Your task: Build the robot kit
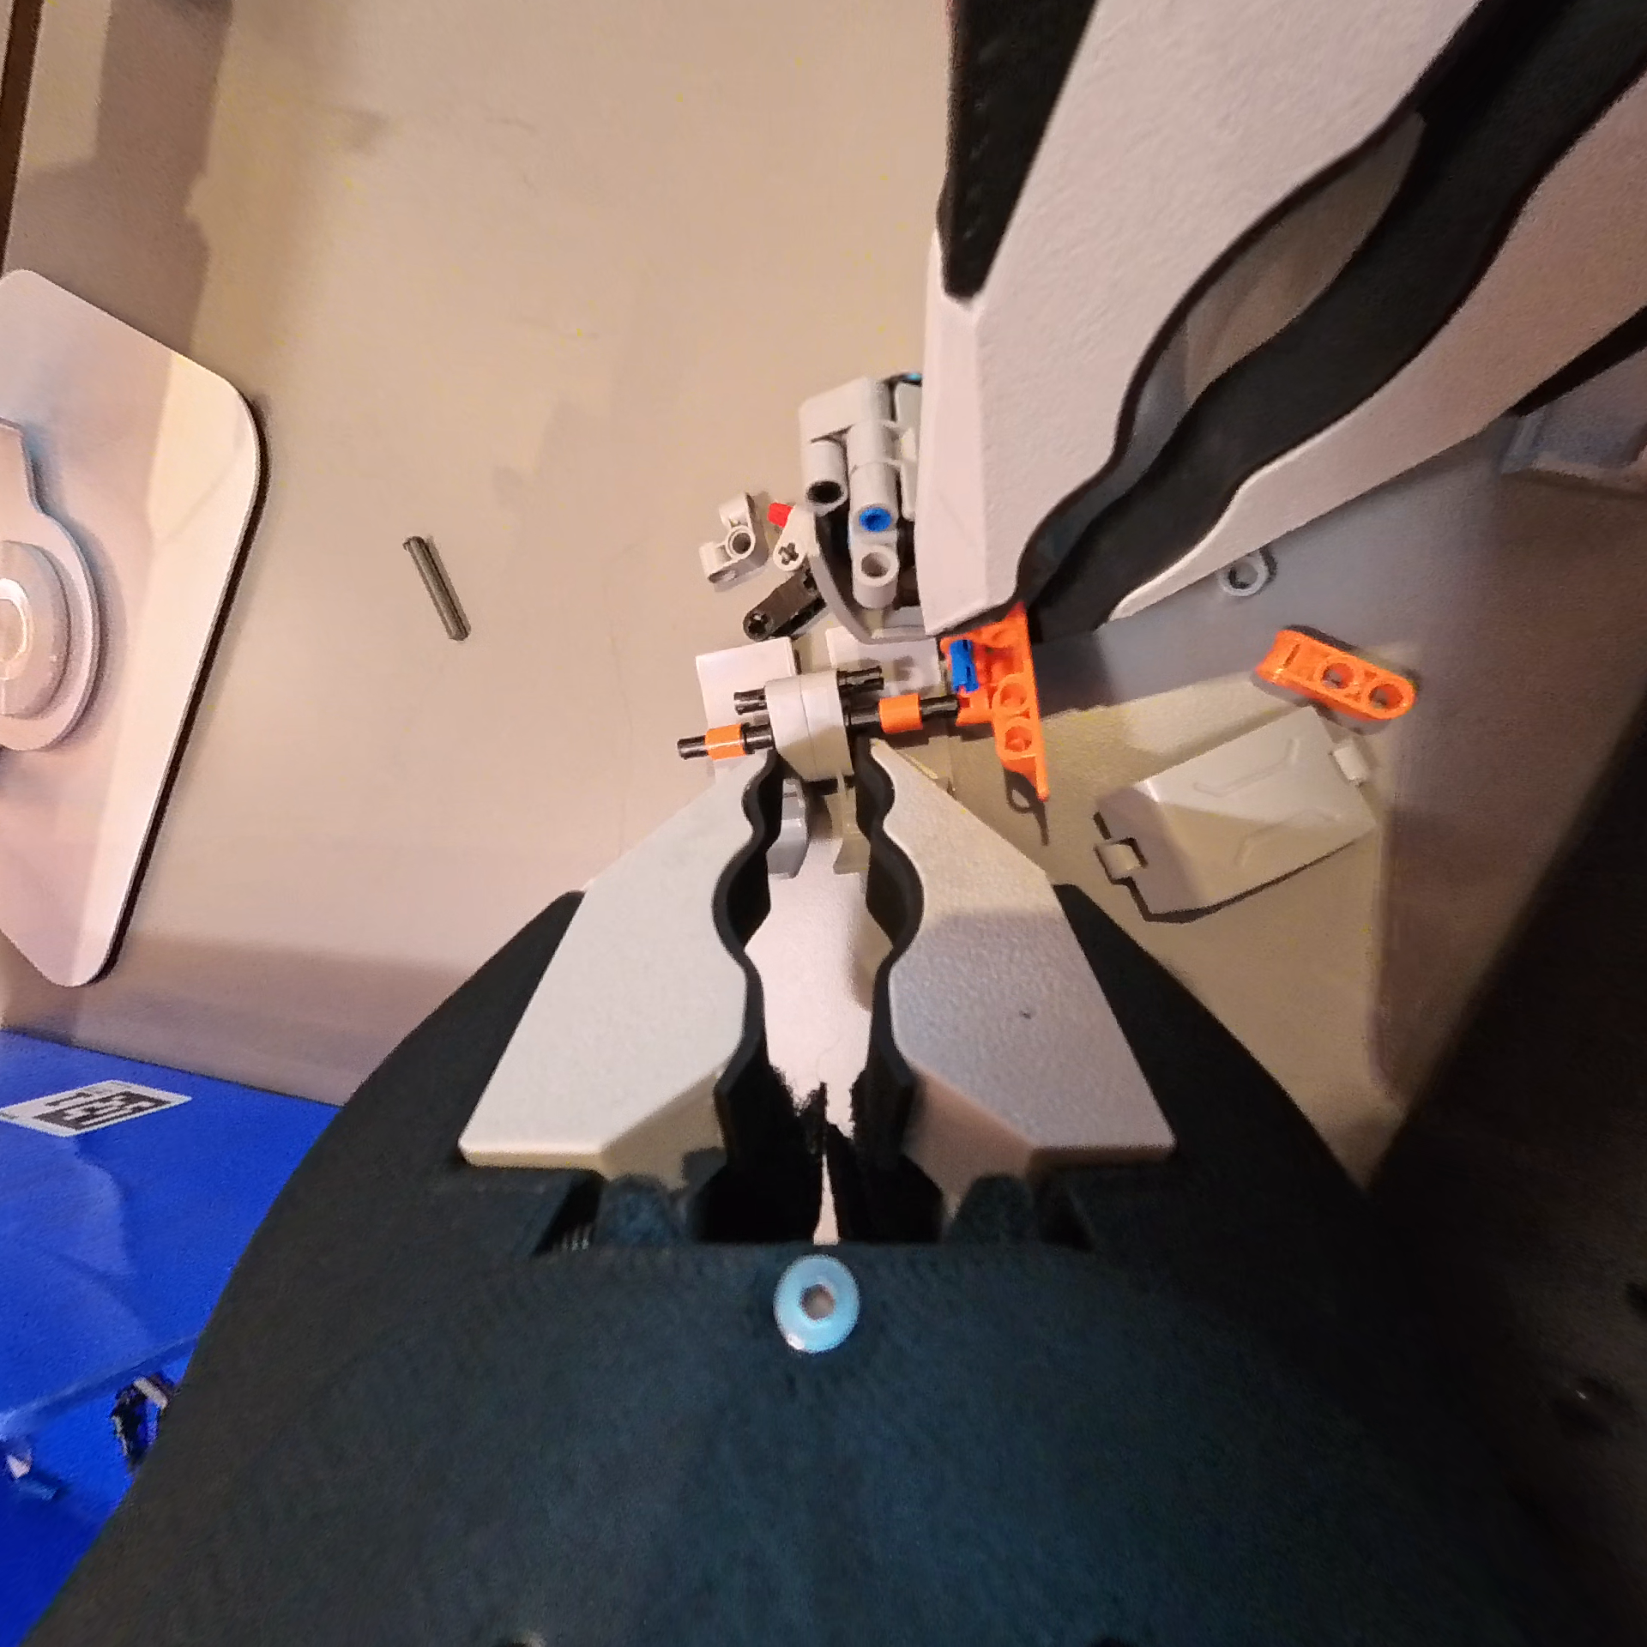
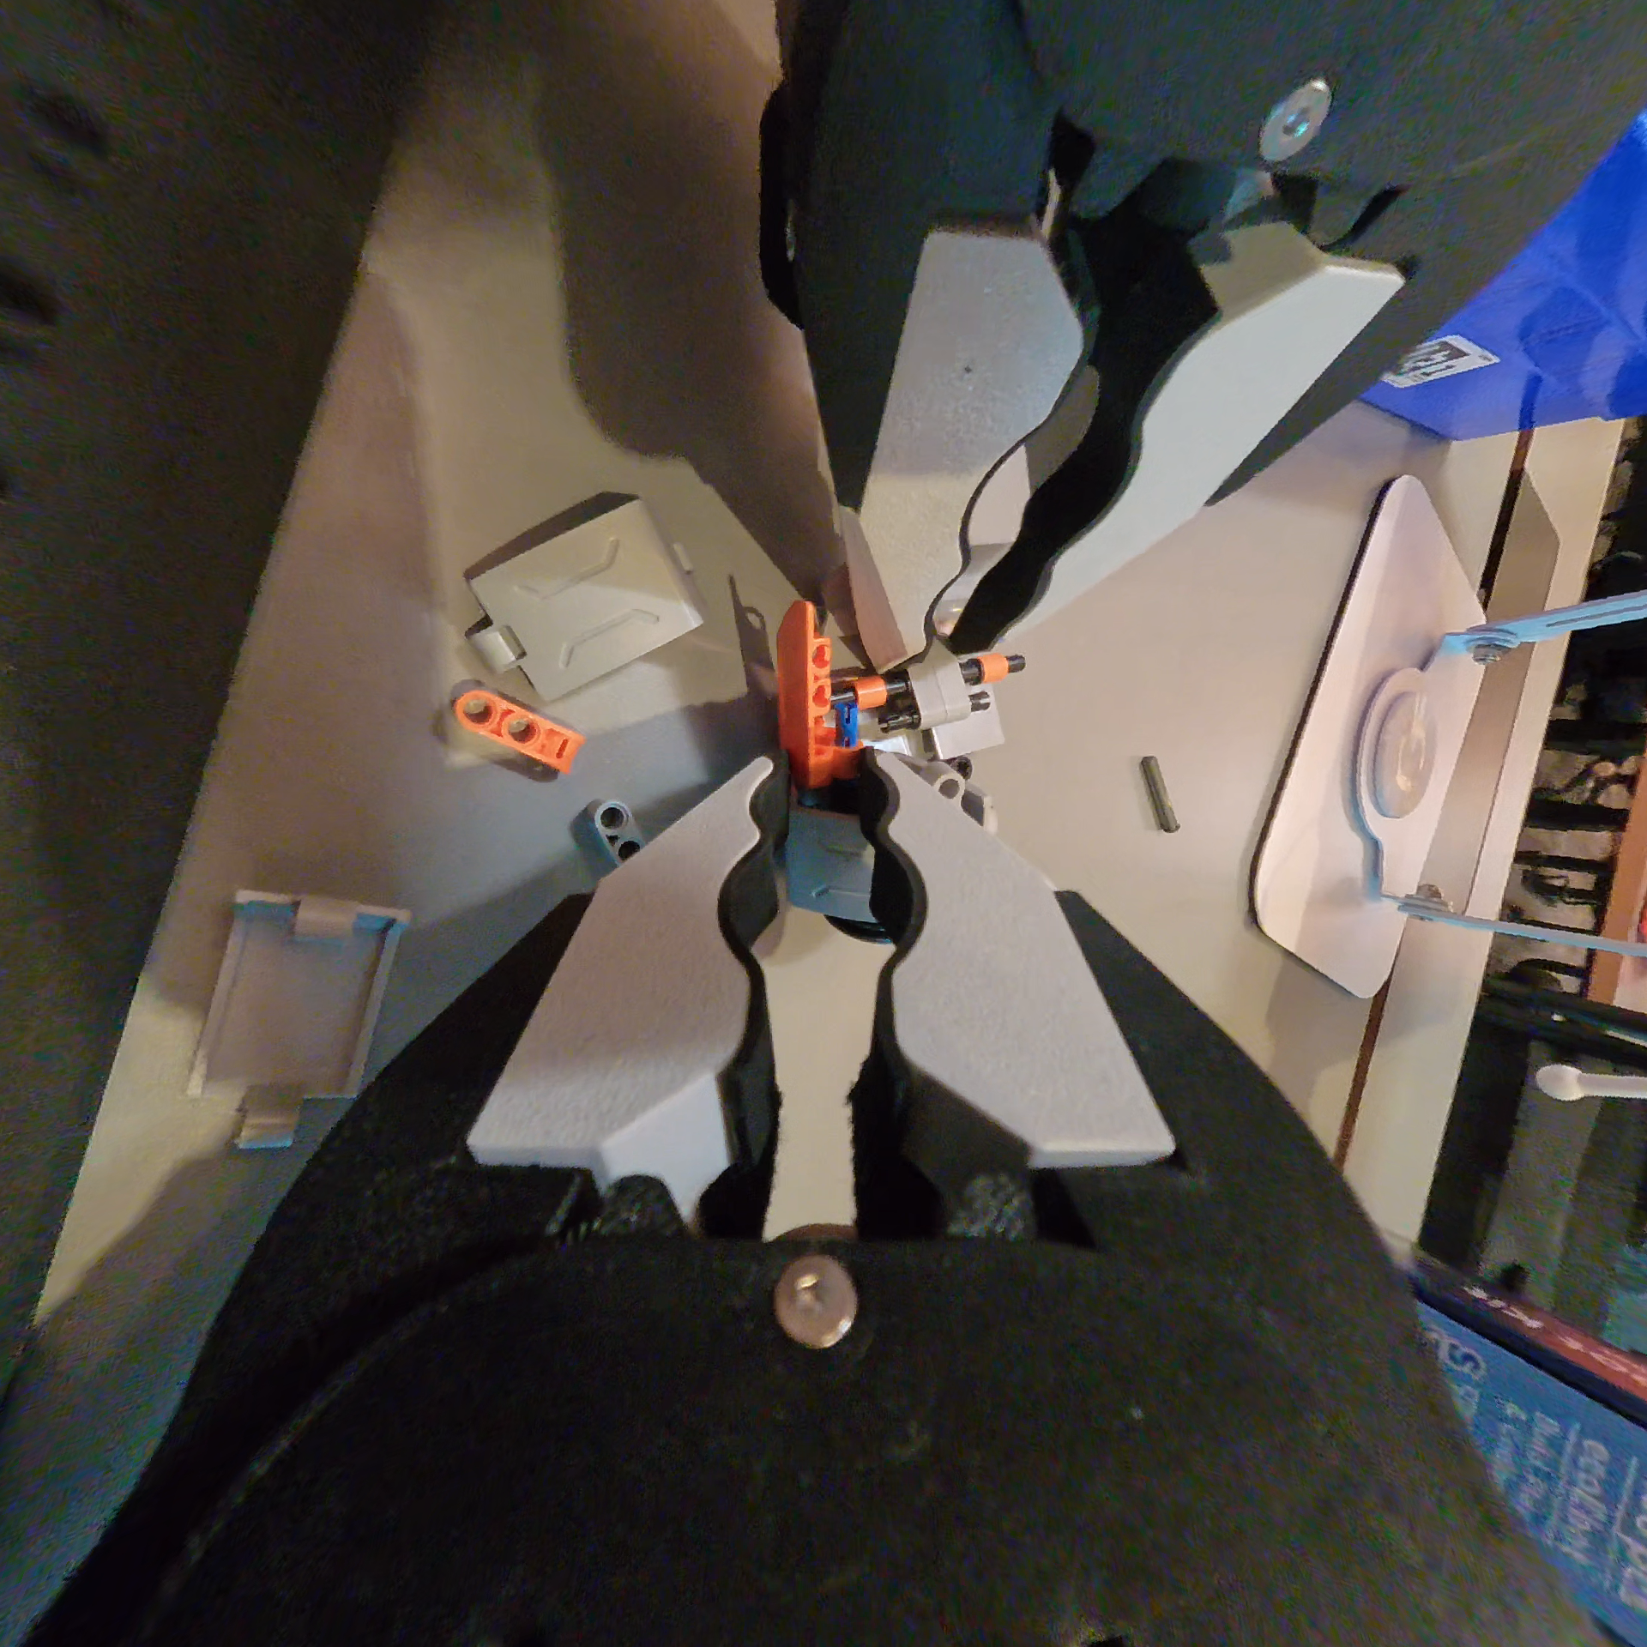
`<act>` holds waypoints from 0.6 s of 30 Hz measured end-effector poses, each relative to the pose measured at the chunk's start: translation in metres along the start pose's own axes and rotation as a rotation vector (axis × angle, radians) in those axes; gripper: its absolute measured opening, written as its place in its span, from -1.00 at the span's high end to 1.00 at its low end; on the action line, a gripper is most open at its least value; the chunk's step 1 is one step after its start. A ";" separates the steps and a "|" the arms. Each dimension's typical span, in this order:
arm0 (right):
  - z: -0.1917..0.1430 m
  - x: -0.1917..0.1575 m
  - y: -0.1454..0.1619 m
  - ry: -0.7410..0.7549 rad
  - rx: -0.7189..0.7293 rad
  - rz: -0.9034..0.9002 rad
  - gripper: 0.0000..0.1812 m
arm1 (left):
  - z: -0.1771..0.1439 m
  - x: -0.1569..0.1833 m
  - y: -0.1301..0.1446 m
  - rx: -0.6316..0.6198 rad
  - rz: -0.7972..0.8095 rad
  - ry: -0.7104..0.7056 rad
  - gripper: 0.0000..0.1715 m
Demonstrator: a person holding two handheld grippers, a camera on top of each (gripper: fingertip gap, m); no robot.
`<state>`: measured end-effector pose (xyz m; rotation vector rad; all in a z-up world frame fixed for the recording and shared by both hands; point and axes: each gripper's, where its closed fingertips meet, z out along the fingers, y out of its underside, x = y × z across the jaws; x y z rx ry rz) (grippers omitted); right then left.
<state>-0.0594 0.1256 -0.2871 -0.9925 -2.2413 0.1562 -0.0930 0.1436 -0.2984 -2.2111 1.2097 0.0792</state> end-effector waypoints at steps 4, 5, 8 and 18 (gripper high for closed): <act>0.000 0.001 0.000 -0.006 0.014 0.034 0.87 | 0.000 -0.001 0.002 -0.002 0.013 -0.012 0.85; 0.000 0.001 0.000 -0.002 0.013 0.033 0.87 | 0.000 -0.001 0.002 -0.004 0.018 -0.020 0.85; 0.000 0.001 0.000 0.015 0.009 0.017 0.87 | -0.001 -0.001 0.001 0.002 0.011 -0.022 0.85; -0.002 0.000 0.001 0.062 0.035 0.019 0.87 | 0.000 -0.001 0.000 0.017 -0.010 -0.027 0.85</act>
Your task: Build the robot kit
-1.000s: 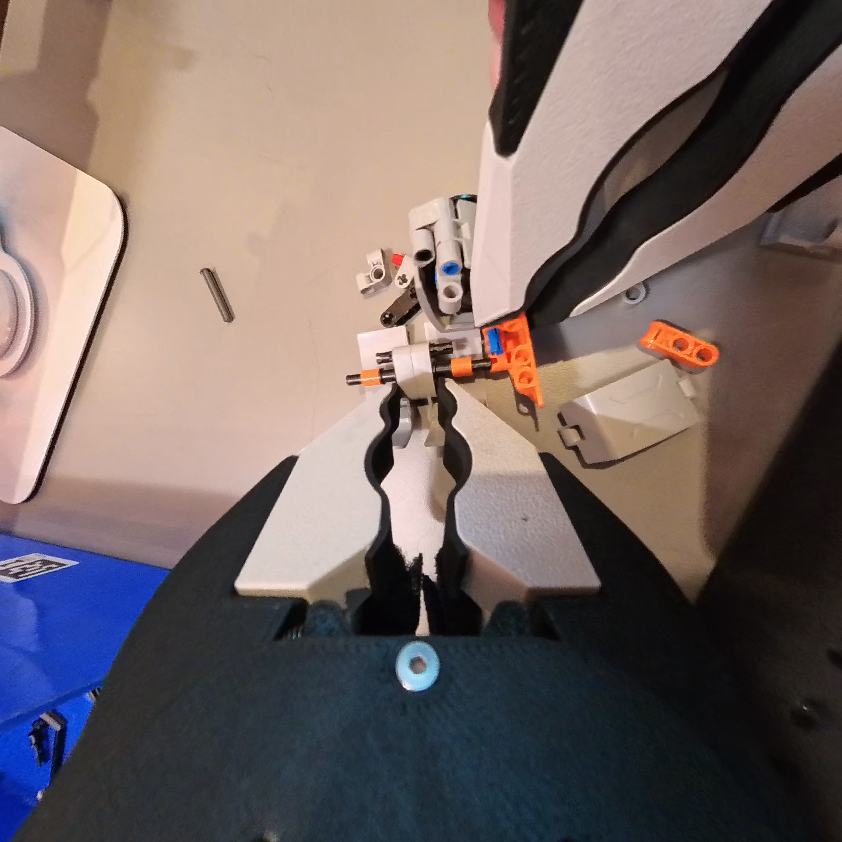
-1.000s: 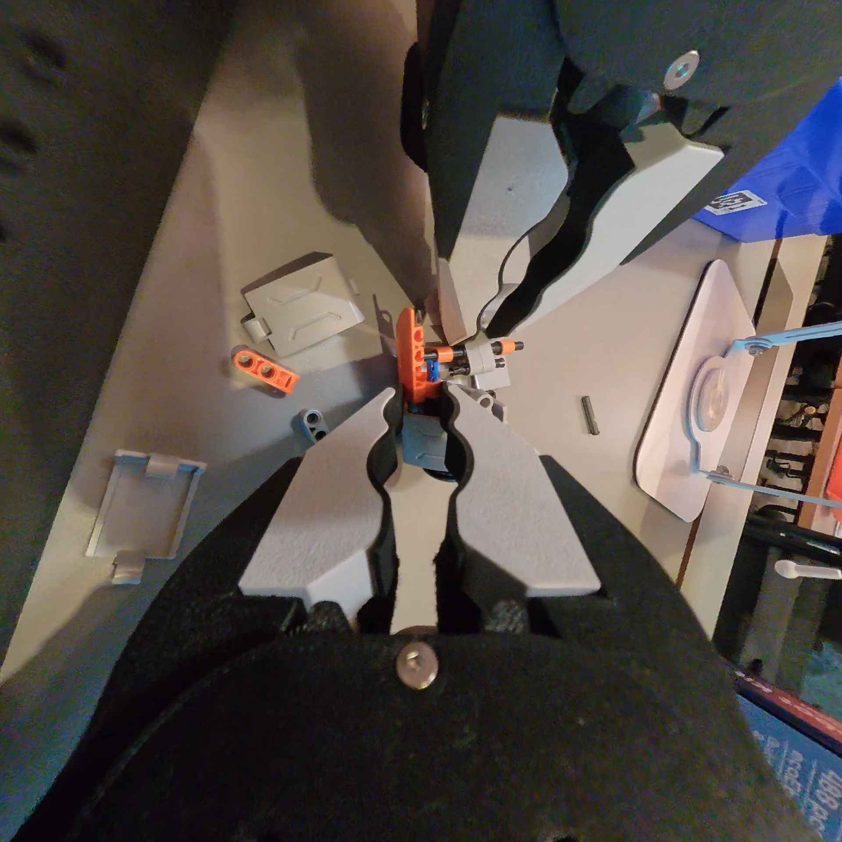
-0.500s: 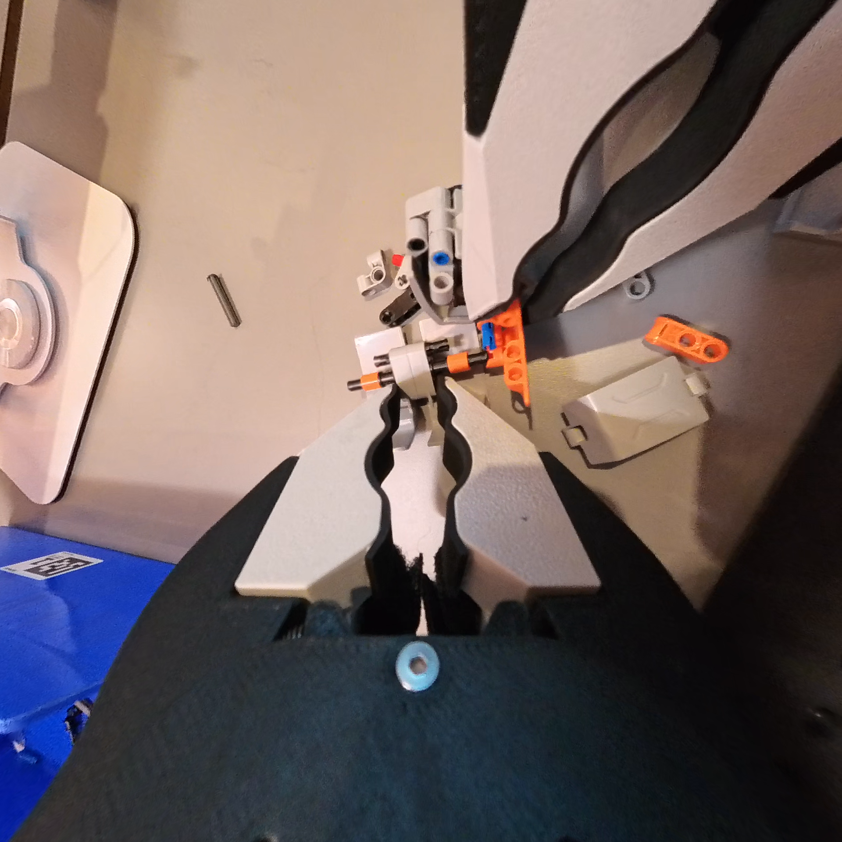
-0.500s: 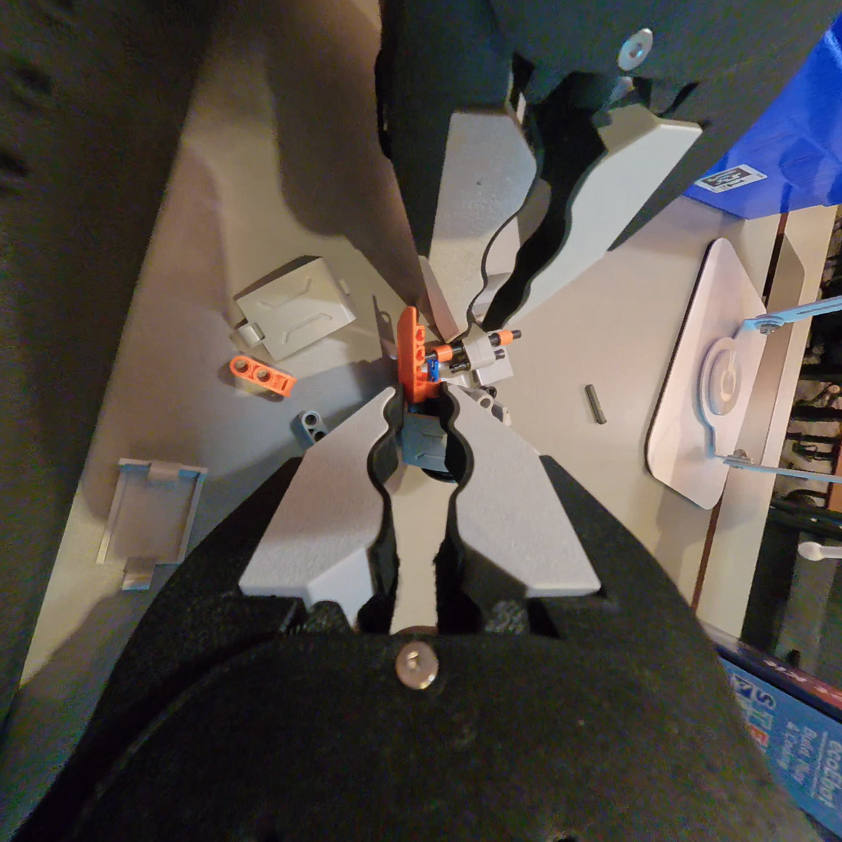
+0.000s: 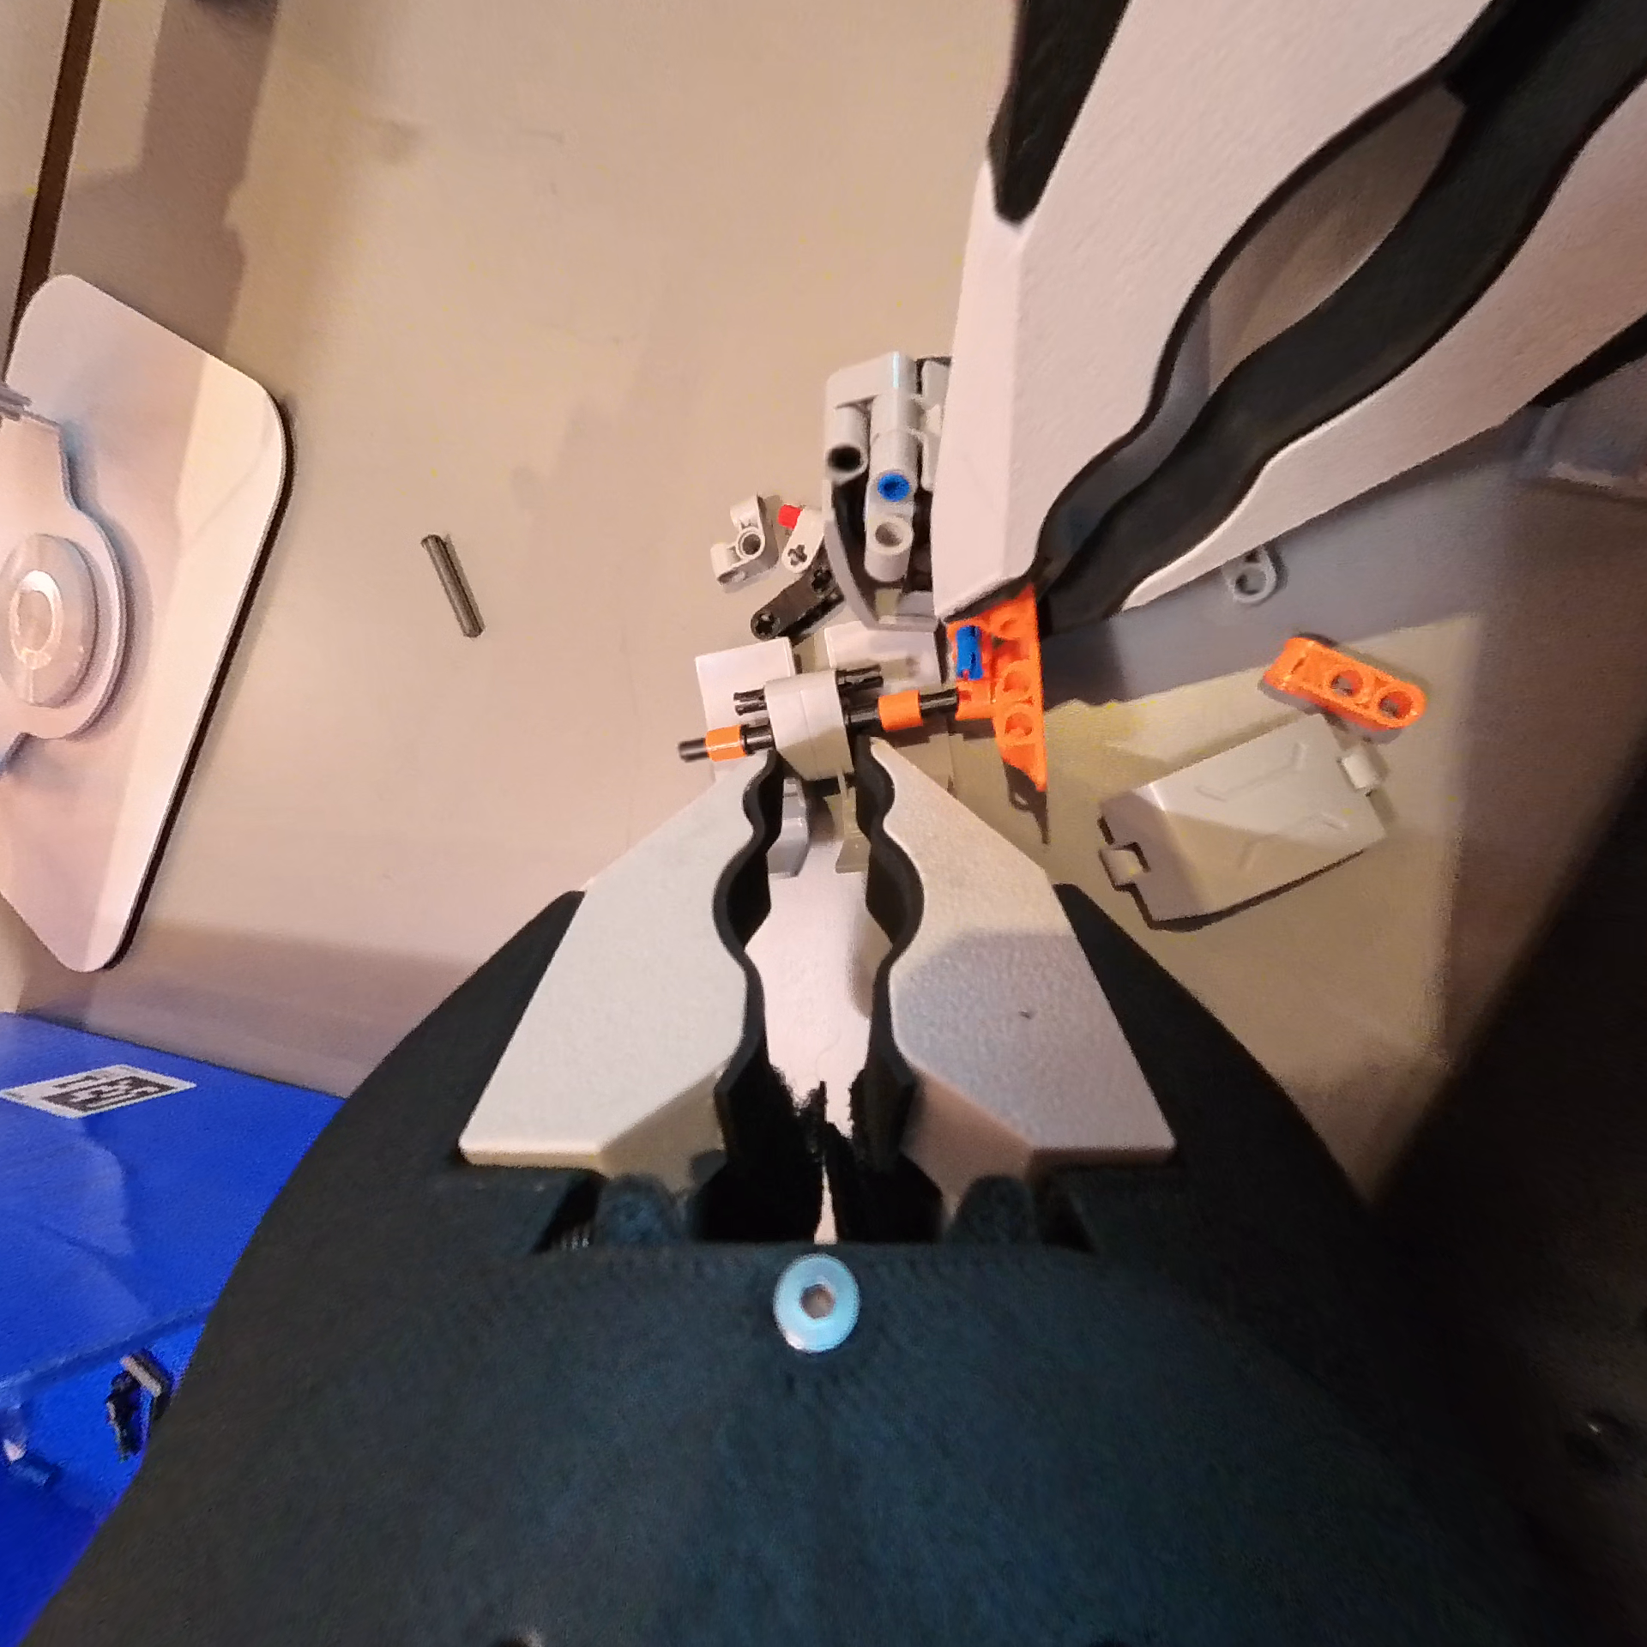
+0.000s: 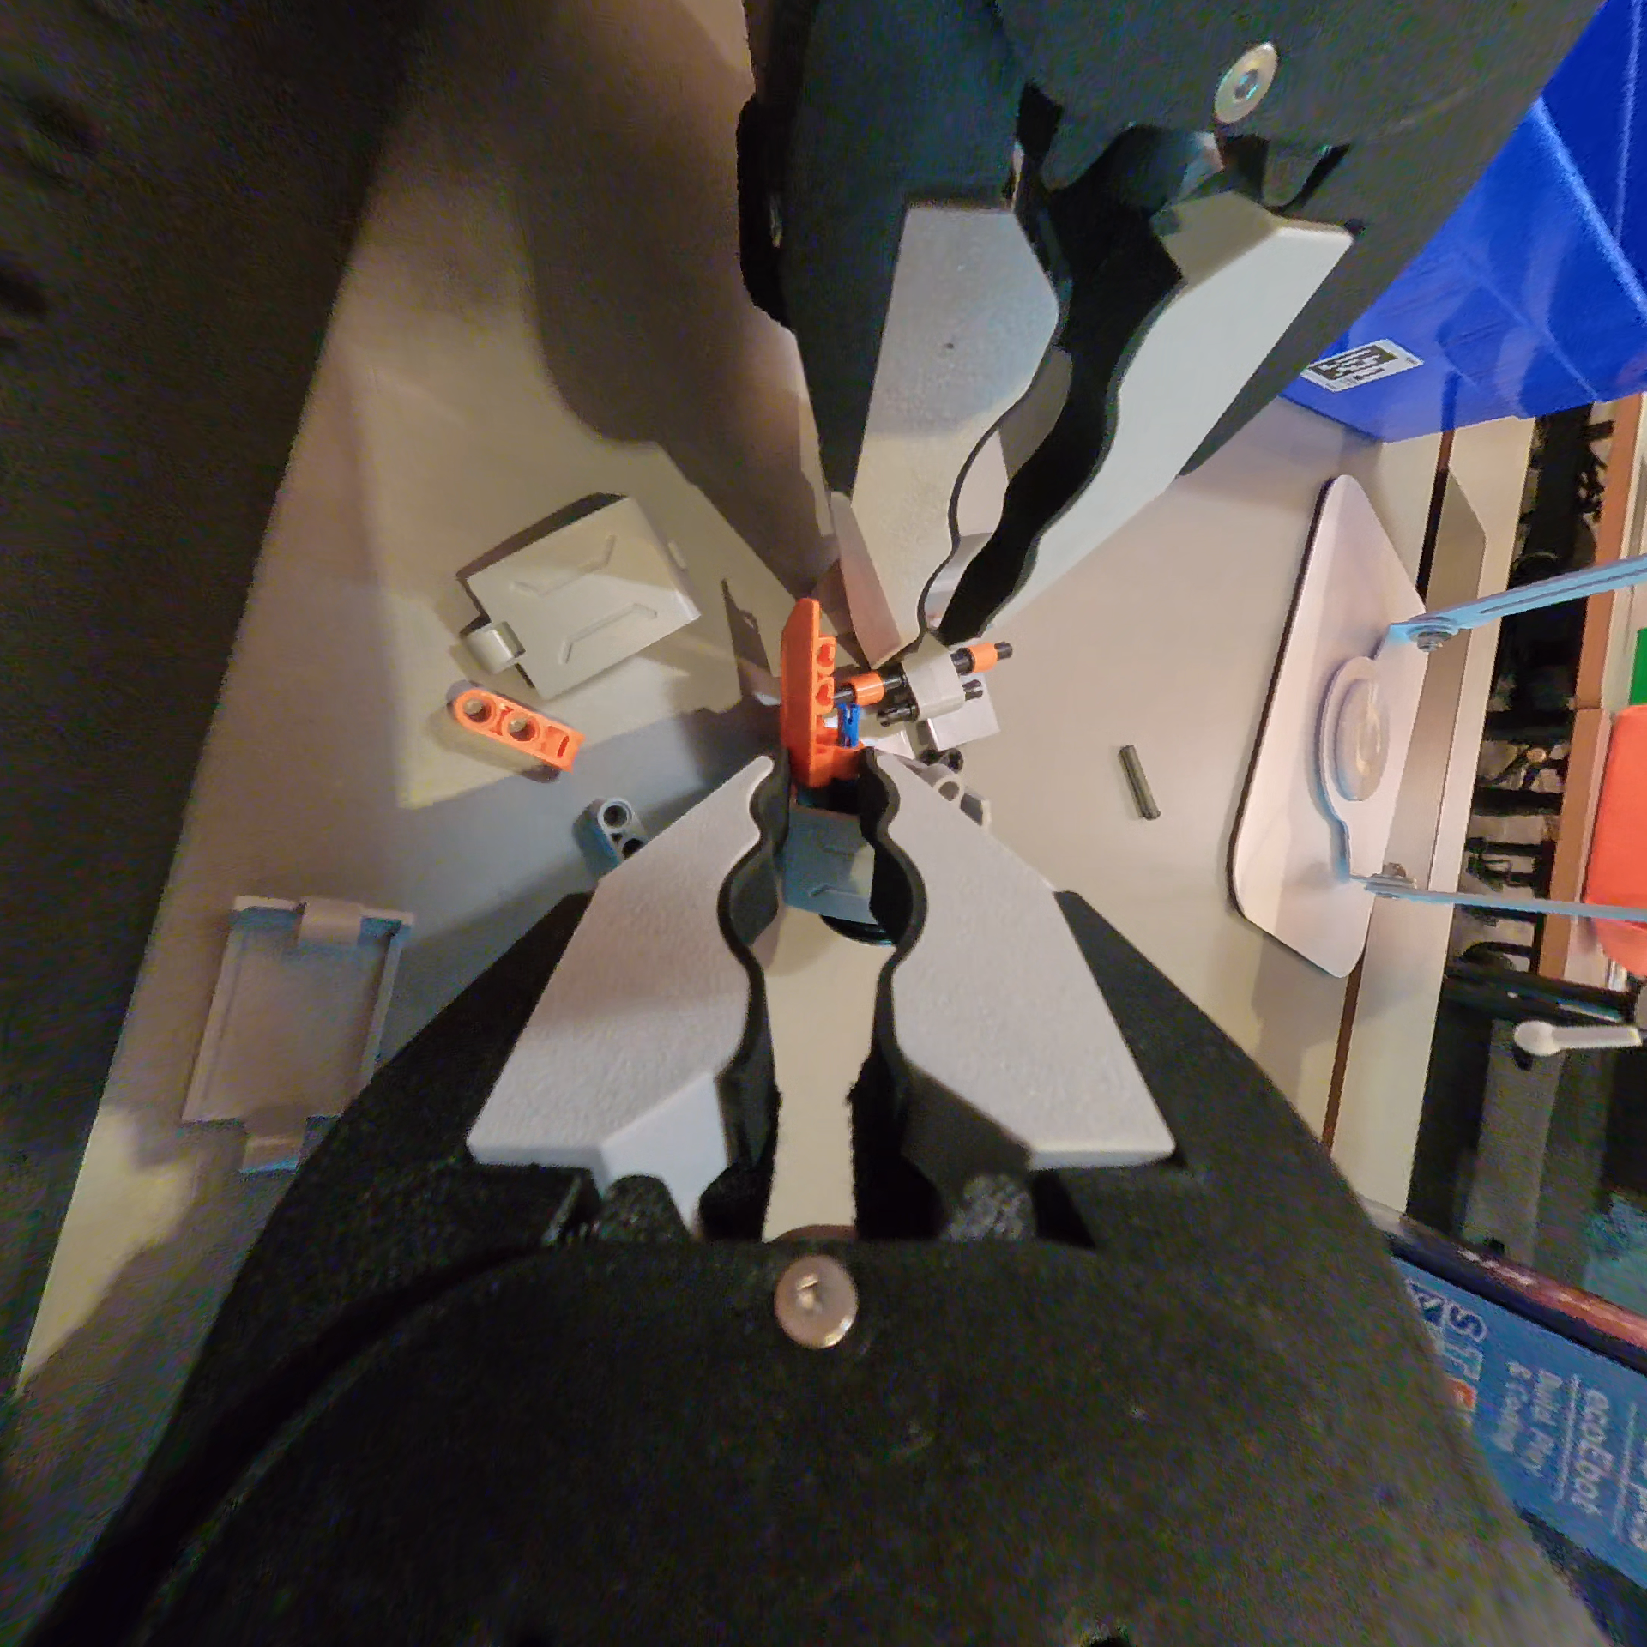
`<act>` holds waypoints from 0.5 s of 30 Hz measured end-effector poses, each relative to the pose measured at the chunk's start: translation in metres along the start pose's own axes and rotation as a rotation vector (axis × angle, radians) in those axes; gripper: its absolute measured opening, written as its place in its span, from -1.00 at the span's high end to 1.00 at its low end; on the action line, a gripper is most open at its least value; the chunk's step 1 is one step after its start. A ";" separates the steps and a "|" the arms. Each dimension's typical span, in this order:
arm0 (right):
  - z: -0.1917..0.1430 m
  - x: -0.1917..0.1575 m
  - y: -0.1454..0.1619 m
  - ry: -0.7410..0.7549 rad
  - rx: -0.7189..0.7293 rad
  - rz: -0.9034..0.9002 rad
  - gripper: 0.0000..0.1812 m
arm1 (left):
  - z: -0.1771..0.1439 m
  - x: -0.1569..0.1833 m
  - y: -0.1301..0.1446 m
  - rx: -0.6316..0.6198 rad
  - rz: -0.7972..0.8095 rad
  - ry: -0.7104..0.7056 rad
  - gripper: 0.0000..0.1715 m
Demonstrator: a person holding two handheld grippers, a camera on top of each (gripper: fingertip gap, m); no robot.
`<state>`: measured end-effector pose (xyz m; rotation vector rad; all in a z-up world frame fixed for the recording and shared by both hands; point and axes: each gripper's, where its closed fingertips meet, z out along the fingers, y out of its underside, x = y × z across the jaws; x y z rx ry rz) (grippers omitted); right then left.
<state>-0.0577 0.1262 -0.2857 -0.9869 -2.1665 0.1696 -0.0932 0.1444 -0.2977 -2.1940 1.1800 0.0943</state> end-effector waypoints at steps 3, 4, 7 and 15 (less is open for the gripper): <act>0.000 0.000 0.001 0.012 0.009 0.008 0.87 | 0.000 0.000 0.000 0.003 -0.005 -0.001 0.85; 0.000 0.001 0.001 0.011 0.009 0.014 0.87 | 0.001 0.000 0.000 0.002 -0.007 0.000 0.85; 0.000 0.002 0.001 0.002 0.022 0.041 0.87 | 0.000 -0.001 0.000 -0.001 0.000 -0.008 0.85; 0.001 0.004 0.001 0.005 0.030 0.063 0.87 | 0.000 -0.003 -0.001 0.003 0.020 -0.039 0.85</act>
